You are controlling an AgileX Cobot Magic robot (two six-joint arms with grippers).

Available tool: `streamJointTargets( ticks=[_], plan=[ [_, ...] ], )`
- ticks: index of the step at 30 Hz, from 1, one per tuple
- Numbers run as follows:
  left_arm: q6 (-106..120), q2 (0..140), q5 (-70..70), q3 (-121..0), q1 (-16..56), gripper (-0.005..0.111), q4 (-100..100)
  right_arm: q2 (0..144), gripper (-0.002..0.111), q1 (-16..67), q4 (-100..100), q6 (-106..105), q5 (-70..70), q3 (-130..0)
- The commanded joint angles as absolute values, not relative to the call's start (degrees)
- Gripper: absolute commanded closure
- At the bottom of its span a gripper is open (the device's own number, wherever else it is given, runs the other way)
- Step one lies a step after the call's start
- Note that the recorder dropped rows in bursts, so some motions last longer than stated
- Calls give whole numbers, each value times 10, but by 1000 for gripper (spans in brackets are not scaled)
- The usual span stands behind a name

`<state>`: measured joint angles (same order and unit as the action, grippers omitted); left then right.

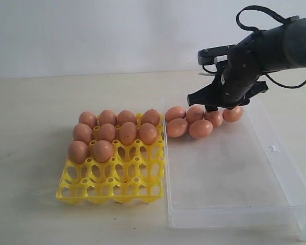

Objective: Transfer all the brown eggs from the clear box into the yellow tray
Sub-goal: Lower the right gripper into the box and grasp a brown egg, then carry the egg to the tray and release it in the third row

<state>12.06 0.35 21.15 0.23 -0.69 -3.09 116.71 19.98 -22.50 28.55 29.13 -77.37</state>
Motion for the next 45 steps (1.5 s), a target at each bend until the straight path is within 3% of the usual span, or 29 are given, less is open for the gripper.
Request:
streamJointTargets(
  ticks=[1,21,24,25,26,32,33,37,42,45],
  plan=[
    [118,0,206,0,-8,107,-35,1185,57,197,-229,270,302,-800],
    [118,0,206,0,-8,107,-35,1256,58,197,-197,233,306,-839],
    [118,0,206,0,-8,107,-35,1258,77,197,-196,233,319,-839],
    [118,0,206,0,-8,107,-35,1258,87,197,-195,233,327,-839],
    [118,0,206,0,-8,107,-35,1258,108,197,-196,223,343,-839],
    [118,0,206,0,-8,107,-35,1153,108,197,-193,222,361,-816],
    [118,0,206,0,-8,107,-35,1129,108,203,-188,220,341,-798],
    [118,0,206,0,-8,107,-35,987,108,285,-76,201,52,-615],
    [118,0,206,0,-8,107,-35,989,108,380,-152,205,-327,-455],
    [118,0,206,0,-8,107,-35,1035,108,380,-204,255,-368,-452]
  ],
)
